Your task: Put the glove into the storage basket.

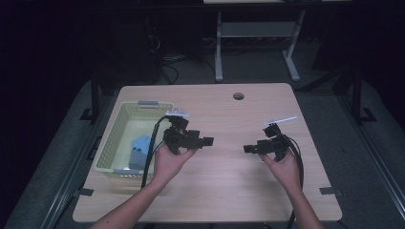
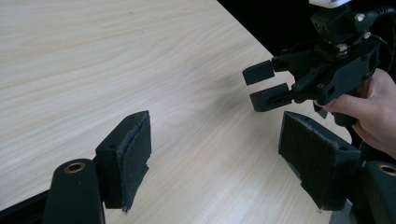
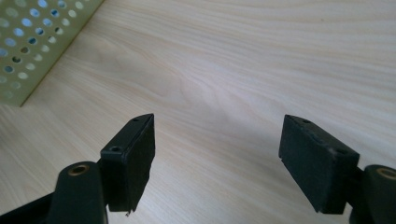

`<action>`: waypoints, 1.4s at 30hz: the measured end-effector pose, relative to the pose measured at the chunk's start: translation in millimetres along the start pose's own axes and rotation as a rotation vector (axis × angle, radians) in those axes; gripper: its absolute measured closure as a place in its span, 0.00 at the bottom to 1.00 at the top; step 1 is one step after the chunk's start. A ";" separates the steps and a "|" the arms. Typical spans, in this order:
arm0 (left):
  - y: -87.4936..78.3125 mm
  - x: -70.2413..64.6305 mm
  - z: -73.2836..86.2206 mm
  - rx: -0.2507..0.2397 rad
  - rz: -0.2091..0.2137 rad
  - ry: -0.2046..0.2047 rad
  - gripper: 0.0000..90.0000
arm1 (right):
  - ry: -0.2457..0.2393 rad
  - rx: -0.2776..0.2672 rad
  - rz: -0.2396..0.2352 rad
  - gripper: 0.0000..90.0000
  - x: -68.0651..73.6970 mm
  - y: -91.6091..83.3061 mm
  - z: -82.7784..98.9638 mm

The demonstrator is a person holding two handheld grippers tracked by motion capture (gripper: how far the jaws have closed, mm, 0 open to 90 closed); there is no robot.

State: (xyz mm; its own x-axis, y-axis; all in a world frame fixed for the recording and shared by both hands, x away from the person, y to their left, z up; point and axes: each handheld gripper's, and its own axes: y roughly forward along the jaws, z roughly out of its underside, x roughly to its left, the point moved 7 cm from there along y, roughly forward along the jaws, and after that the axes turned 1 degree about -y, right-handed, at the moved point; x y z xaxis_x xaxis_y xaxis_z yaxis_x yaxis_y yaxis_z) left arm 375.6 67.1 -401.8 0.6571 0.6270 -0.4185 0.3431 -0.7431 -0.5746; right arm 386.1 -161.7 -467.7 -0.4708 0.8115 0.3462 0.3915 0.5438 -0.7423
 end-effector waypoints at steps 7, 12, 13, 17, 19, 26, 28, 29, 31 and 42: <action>10.8 -6.0 6.8 0.006 0.010 0.015 0.28 | 0.022 -0.006 0.006 0.30 -9.7 -4.1 12.2; 17.6 -9.5 13.5 0.016 0.019 0.017 0.28 | 0.027 -0.001 0.009 0.30 -14.7 -4.5 22.2; 19.3 -10.4 15.5 0.017 0.021 0.023 0.28 | 0.026 0.000 0.008 0.30 -15.2 -4.3 23.7; 24.1 -13.4 21.8 0.025 0.022 0.041 0.28 | 0.026 -0.001 0.018 0.30 -18.7 -5.9 29.7; 26.5 -14.8 25.3 0.024 0.024 0.042 0.28 | 0.027 -0.008 0.019 0.30 -19.8 -7.8 31.7; 32.0 -18.2 39.1 0.032 0.061 0.026 0.28 | 0.038 -0.019 0.013 0.29 -24.5 -13.1 42.1; 33.3 -18.5 42.4 0.029 0.061 0.024 0.28 | 0.044 -0.018 0.008 0.29 -23.9 -14.5 44.9; 34.3 -18.5 44.9 0.031 0.062 0.026 0.28 | 0.038 -0.020 0.007 0.29 -24.1 -14.9 45.8; 35.0 -18.6 48.7 0.030 0.067 0.021 0.28 | 0.043 -0.019 0.006 0.29 -23.5 -16.5 48.7; 35.1 -25.4 66.2 0.027 0.076 0.068 0.28 | 0.039 -0.034 0.014 0.28 -26.8 -24.0 63.0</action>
State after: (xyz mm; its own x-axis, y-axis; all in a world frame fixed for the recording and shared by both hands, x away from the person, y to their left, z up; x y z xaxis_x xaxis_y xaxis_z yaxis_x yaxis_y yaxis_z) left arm 326.6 40.6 -457.9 0.7252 0.5507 -0.4133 0.2725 -0.7808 -0.5622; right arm 339.5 -209.9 -495.3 -0.4340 0.8263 0.3589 0.4245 0.5390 -0.7275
